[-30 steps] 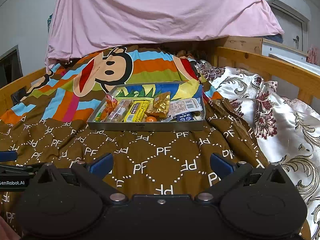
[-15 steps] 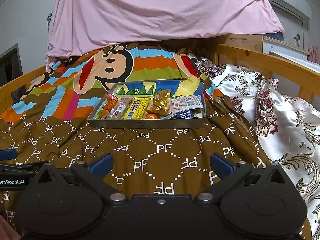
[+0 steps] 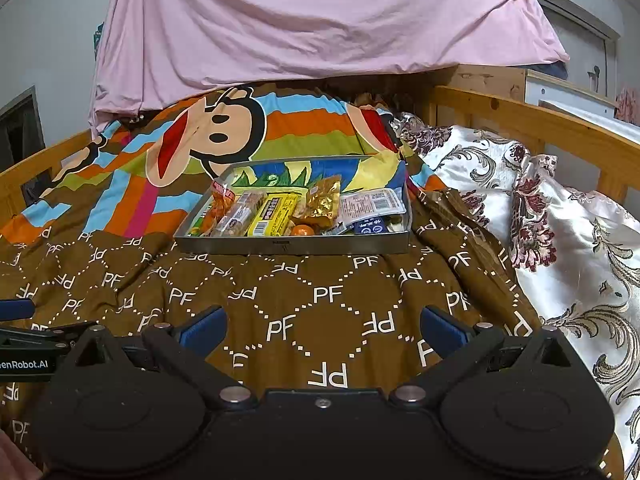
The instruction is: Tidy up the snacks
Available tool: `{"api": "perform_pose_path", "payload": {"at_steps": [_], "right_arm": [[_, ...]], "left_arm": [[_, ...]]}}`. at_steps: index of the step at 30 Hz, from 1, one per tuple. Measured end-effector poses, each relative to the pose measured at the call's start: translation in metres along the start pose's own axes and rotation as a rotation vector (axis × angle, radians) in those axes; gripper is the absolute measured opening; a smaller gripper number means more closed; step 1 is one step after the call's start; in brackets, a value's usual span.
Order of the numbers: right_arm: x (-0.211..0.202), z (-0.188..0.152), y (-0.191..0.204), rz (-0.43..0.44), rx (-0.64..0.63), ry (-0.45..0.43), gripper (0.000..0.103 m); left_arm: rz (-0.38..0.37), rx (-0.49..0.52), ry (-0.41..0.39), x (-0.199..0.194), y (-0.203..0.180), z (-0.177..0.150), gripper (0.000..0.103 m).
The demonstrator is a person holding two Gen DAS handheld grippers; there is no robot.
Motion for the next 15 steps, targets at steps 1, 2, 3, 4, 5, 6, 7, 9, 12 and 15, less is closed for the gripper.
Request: {"api": "perform_pose_path", "payload": {"at_steps": [1,2,3,4,5,6,7,9,12,15], "right_arm": [[-0.0001,-0.0003,0.0001,0.000,0.000,0.000,0.102],[0.0000,0.0002,0.0001,0.000,0.000,0.000,0.102],[0.0000,0.0001,0.0001,0.000,0.000,0.001,0.102],[-0.0001,-0.0005,-0.0001,-0.001,0.000,0.001,0.102],[0.0003,-0.0016,-0.0002,-0.002,0.000,0.002,0.102],[0.0003,-0.0016,-0.0003,-0.001,0.000,0.002,0.102],[0.0003,-0.0014,-0.0003,-0.001,0.000,0.002,0.102],[0.0004,-0.0013,-0.0004,-0.001,0.000,0.003,0.102],[0.0007,-0.0021,-0.0005,-0.002,0.000,0.005,0.102],[0.0017,-0.0034,-0.0012,-0.003,0.000,0.009,0.102]], "left_arm": [[-0.001,0.000,0.000,0.0002,0.0000,0.0004,0.103],[-0.001,0.000,0.000,0.0005,-0.0002,0.0010,0.103],[-0.001,0.000,0.000,0.0005,-0.0002,0.0009,0.103],[-0.001,0.000,0.001,0.0004,-0.0002,0.0007,0.103],[-0.001,0.000,0.001,0.0003,-0.0002,0.0006,0.103],[-0.002,0.000,0.002,0.0005,-0.0001,-0.0004,0.103],[-0.001,0.000,0.001,0.0002,0.0002,-0.0012,0.103],[0.001,0.002,0.002,0.0007,0.0004,-0.0016,0.103],[0.032,0.008,0.009,-0.0005,0.0010,-0.0028,0.103],[0.062,0.012,0.014,-0.0012,0.0025,-0.0008,0.103]]}}
Point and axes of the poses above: each gripper's, at about its wrist camera, not at the fingertips, and x roughly the way its jaws point, y to its left, z to its top, the point moved 5 cm from there along x, roughly the way its jaws point, and after that the axes turned 1 degree about -z, right-handed, at the moved point
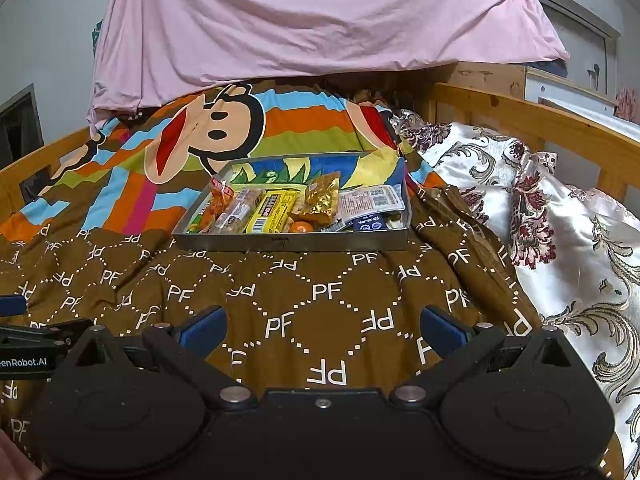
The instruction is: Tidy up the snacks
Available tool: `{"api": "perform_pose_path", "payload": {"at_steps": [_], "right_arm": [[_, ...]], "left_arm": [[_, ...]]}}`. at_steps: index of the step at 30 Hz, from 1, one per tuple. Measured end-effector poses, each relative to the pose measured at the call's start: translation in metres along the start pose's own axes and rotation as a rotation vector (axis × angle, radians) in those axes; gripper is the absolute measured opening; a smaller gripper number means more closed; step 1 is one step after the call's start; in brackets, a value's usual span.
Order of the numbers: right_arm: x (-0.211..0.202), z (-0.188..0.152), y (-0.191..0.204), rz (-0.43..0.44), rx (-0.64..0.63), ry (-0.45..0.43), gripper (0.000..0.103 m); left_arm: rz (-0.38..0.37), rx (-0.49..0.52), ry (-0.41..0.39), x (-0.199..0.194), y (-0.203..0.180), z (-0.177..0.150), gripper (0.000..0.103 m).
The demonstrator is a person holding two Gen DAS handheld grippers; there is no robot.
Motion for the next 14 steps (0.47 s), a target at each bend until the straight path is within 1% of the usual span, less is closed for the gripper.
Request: {"api": "perform_pose_path", "payload": {"at_steps": [7,14], "right_arm": [[0.000,0.001,0.001,-0.001,0.000,0.007,0.102],[0.002,0.001,0.002,-0.001,-0.002,0.014,0.102]], "left_arm": [[-0.024,-0.063,0.029,0.002,0.010,0.001,0.103],[-0.024,-0.069,0.040,0.004,0.010,0.002,0.103]]}}
Point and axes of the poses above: each gripper's, at about its wrist camera, not at the fingertips, and x roughly the way its jaws point, y to its left, z to its top, the point moved 5 cm from there along x, roughly the way its jaws point, and after that the axes turned 1 degree about -z, right-handed, at the moved point
